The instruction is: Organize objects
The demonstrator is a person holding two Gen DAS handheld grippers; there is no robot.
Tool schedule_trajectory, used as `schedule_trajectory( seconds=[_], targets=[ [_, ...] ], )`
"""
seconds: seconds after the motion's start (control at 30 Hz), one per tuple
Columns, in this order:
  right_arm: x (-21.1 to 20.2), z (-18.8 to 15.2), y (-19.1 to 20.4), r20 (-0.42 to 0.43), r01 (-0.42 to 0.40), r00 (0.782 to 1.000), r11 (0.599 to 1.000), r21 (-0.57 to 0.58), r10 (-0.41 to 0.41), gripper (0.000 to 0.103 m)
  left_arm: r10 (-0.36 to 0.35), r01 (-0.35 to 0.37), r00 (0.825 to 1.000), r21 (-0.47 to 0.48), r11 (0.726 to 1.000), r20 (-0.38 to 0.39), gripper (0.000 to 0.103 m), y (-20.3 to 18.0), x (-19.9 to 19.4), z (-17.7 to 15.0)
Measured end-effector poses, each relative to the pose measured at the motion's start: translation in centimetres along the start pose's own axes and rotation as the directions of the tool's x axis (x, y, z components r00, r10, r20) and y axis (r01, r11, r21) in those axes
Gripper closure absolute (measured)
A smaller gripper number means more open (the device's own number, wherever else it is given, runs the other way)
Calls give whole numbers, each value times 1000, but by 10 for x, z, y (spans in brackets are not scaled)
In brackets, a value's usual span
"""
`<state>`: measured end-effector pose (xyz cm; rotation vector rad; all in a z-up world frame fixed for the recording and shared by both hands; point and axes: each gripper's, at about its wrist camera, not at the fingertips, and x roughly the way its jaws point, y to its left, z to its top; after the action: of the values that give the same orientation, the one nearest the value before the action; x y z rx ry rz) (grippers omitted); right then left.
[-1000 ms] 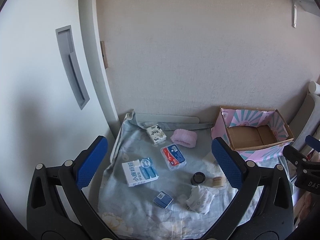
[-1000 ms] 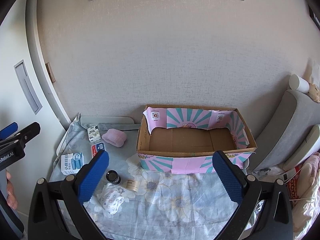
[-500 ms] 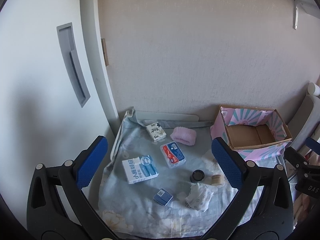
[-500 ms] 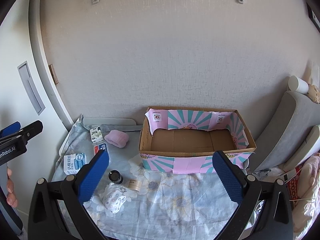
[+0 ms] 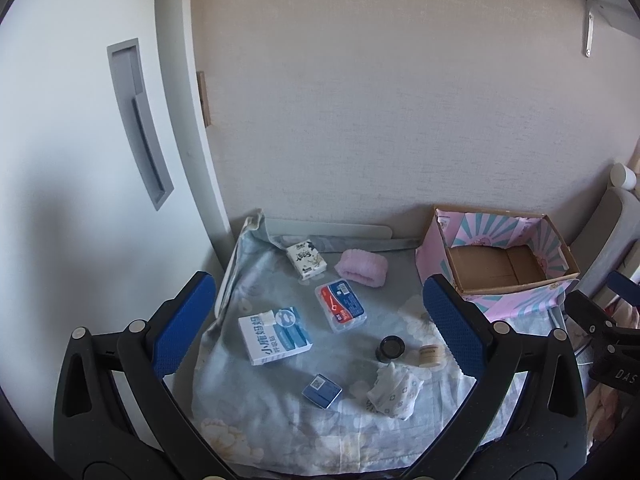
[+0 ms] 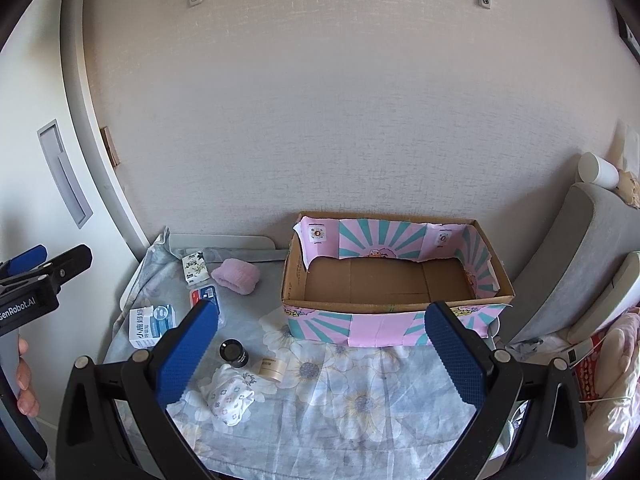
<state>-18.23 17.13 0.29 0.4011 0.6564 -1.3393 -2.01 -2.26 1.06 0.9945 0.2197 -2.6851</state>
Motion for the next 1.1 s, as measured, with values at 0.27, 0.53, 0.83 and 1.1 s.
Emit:
schedule_trajectory(
  seconds=[0.27,0.53,0.83,1.1],
  targets=[
    [0,0,1,4,-21,1000,1000,-14,21,0,14,-14,1000,-19,1000,1,0,2,0,-1],
    [3,2,3,6,-83,997,994,-66,83,0,30,-30,1000,-54,998,-3,0,14,-2,-10],
    [20,-8,12,-46,-212,977,953,-219,207,0,49,-54,998,-109,993,-49,0,32,6,-50],
    [54,-36,15,-119,-372,927,837,-401,354,0,66,-82,991,-146,986,-112,0,27,32,-106]
  ],
)
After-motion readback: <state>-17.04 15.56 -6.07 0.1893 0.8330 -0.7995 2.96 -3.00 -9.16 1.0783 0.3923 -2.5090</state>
